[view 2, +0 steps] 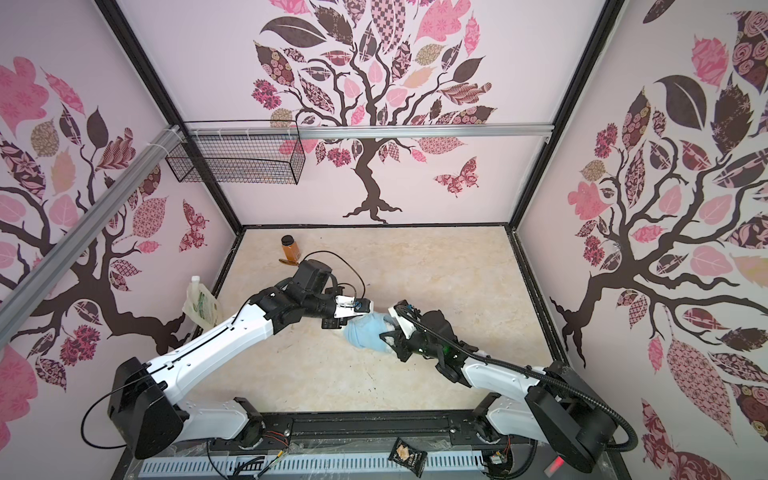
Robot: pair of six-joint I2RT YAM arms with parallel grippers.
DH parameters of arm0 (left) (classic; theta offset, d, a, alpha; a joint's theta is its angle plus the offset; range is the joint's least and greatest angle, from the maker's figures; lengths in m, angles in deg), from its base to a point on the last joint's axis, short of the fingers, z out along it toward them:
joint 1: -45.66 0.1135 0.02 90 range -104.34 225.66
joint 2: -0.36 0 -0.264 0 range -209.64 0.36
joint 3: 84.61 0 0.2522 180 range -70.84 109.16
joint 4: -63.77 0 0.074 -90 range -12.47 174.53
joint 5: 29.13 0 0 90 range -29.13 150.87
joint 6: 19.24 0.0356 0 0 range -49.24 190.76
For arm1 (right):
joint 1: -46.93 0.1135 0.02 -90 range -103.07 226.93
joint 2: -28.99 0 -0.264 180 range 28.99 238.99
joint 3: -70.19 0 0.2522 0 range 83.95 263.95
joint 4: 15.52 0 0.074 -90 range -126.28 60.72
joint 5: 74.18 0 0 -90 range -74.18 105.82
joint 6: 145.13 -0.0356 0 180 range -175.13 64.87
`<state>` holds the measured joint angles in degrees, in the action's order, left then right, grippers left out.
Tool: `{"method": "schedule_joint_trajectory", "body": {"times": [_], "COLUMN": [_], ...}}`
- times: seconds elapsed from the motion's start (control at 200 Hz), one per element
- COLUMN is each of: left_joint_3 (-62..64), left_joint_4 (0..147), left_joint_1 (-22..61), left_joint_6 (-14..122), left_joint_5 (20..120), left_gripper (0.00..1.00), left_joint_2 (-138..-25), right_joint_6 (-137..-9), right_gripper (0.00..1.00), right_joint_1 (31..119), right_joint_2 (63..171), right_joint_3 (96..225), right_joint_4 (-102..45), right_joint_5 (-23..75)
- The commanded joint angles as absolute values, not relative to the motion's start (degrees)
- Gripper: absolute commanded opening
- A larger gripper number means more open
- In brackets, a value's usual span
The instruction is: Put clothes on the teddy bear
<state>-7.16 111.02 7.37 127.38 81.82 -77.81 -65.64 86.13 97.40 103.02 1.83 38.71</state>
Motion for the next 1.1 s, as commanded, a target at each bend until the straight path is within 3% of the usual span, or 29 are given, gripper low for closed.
{"method": "schedule_joint_trajectory", "body": {"times": [0.0,0.48,0.805,1.095], "left_joint_3": [-3.97,-1.67,0.09,-2.85], "left_joint_4": [114.15,118.94,125.46,125.32], "left_joint_1": [7.25,7.25,7.25,7.18], "left_joint_6": [129.98,133.58,134.24,133.59], "left_joint_5": [81.54,76.8,80.37,77.65], "left_gripper": [0.18,0.21,0.28,0.29], "left_joint_2": [-79.26,-83.4,-87.24,-91.25], "right_joint_6": [-65.81,-65.94,-66.03,-66.5], "right_gripper": [0.0,0.0,0.0,0.0], "right_joint_1": [86.26,86.22,86.25,86.22], "right_joint_2": [97.73,97.29,97.2,97.55], "right_joint_3": [103.3,103.04,102.88,103.07], "right_joint_4": [4.76,4.88,5.16,5.95], "right_joint_5": [40.16,40.16,39.86,40.16]}}
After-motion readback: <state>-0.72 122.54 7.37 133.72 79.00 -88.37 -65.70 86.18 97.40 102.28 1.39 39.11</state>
